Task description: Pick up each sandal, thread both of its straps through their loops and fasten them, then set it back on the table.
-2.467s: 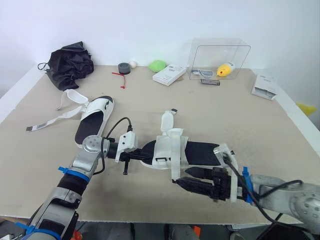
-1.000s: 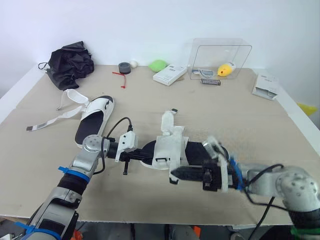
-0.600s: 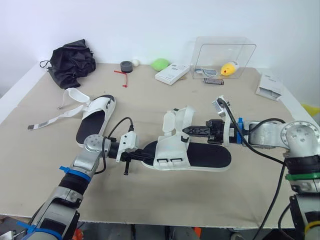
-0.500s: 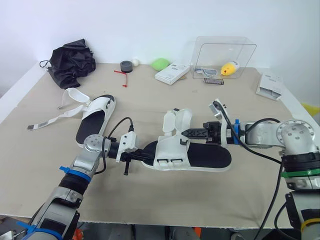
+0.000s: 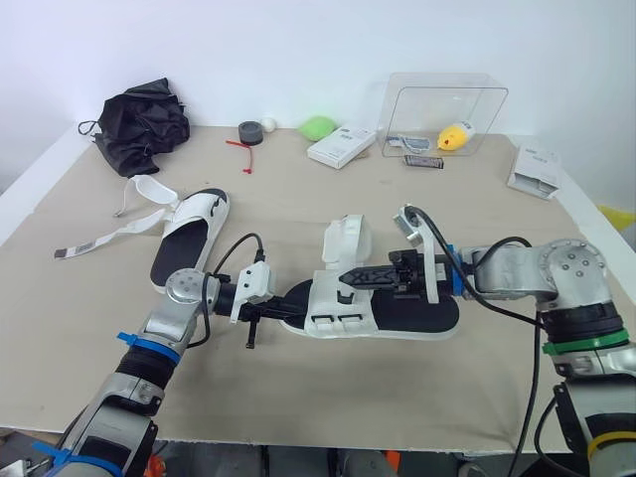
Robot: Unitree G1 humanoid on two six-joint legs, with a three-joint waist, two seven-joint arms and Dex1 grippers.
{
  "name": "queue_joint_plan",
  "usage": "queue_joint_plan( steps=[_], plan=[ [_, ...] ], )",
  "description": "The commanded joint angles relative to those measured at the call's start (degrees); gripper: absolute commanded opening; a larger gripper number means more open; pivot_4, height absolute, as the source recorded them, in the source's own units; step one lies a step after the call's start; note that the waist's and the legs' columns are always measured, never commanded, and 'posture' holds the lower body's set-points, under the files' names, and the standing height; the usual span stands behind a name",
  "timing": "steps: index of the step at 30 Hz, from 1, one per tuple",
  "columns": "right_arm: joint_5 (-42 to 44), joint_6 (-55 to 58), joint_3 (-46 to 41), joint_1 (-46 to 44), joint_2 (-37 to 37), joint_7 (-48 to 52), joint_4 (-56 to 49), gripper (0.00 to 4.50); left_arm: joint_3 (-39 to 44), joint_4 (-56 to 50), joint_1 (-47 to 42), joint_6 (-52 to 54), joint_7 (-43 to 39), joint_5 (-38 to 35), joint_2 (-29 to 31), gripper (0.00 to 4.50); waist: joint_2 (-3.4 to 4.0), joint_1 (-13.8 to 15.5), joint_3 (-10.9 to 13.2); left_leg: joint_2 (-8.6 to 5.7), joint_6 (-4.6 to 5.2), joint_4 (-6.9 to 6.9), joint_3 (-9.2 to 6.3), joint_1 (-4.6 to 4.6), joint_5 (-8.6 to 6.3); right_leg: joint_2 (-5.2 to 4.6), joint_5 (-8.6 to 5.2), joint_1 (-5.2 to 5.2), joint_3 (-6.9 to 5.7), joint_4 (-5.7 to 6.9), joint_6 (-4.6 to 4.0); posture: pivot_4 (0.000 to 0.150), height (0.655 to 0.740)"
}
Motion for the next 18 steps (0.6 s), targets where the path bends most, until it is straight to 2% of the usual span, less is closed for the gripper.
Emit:
queue_joint_plan(
  steps=[1,7,18],
  plan=[
    [1.68,-0.33,0.11,1.85,-1.01,0.02,-3.47,0.04,-4.43,3.91,3.25,1.52,-0.59,4.37,0.56,0.00,0.00,0.01,0.00,0.00,0.00,0.00,-0.03,0.00,0.00,0.00,0.00,0.00,-0.02,0.00,0.00,0.150,0.7400],
    [1.68,-0.54,1.53,3.82,-2.99,-0.12,-4.70,0.04,-4.38,3.96,3.36,1.47,-0.55,4.37,0.65,0.00,0.04,0.00,0.00,0.00,0.00,0.00,-0.01,-0.01,0.00,-0.01,0.00,0.00,-0.01,0.00,0.00,0.150,0.7400],
    [1.68,0.19,2.79,2.15,-4.92,2.56,-5.58,0.04,-4.19,3.84,3.52,1.63,-0.44,4.20,0.71,0.00,0.04,0.01,0.00,0.00,0.00,0.00,-0.03,-0.01,0.00,-0.01,-0.01,0.00,-0.02,0.00,0.01,0.150,0.7400]
  ],
)
